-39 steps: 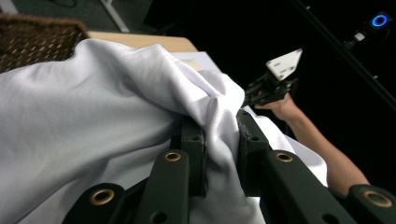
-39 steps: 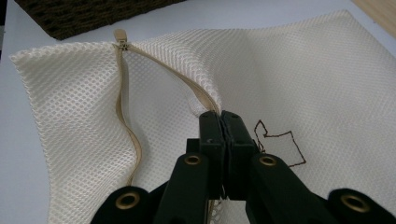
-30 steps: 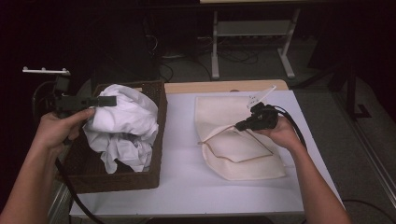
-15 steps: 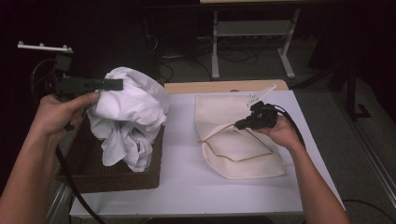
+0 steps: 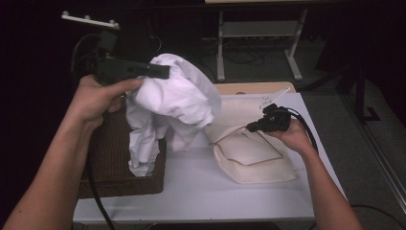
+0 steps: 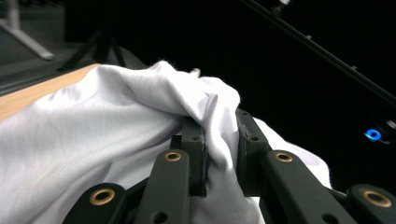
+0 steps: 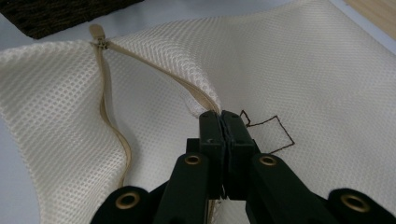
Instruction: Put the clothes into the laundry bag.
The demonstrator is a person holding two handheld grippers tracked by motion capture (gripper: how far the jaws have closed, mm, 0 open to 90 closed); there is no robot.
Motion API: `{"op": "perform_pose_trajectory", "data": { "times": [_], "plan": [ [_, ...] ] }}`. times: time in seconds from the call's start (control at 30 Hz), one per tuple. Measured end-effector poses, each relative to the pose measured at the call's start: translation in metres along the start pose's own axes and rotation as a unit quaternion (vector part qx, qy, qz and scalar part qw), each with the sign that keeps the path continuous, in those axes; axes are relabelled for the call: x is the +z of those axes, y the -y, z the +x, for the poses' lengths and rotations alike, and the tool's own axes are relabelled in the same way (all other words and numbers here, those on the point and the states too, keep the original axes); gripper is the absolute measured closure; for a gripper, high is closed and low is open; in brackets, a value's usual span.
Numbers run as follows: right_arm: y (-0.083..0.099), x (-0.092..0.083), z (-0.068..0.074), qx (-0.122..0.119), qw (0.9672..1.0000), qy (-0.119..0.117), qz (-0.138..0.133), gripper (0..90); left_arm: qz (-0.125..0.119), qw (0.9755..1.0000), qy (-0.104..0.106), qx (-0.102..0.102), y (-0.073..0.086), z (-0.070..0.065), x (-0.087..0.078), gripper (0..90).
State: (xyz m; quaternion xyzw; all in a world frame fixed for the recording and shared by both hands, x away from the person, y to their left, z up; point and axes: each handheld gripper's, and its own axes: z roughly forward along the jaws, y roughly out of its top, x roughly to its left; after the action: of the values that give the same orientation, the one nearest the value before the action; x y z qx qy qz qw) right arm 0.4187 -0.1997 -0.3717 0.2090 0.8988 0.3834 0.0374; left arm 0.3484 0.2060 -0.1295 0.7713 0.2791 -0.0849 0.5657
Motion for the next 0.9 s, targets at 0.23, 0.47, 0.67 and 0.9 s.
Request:
{"op": "perform_pose_trajectory", "data": {
  "times": [0.23, 0.47, 0.67, 0.9],
  "plan": [
    [0.006, -0.006, -0.002, 0.006, 1.0000, 0.005, -0.006, 88.1, 0.037, 0.9982, 0.045, 0.014, -0.003, -0.008, 0.044, 76.9],
    [0.008, -0.014, -0.001, 0.011, 0.9998, 0.008, -0.014, 88.1, 0.107, 0.9915, 0.072, -0.019, 0.055, 0.017, 0.074, 76.9],
    [0.005, -0.013, 0.002, 0.007, 0.9999, 0.006, -0.015, 88.1, 0.142, 0.9852, 0.084, -0.046, 0.088, 0.033, 0.093, 76.8],
    [-0.008, -0.014, 0.012, -0.010, 0.9997, -0.001, -0.021, 88.1, 0.206, 0.9741, 0.073, -0.057, 0.118, 0.046, 0.166, 76.7]
  ]
}}
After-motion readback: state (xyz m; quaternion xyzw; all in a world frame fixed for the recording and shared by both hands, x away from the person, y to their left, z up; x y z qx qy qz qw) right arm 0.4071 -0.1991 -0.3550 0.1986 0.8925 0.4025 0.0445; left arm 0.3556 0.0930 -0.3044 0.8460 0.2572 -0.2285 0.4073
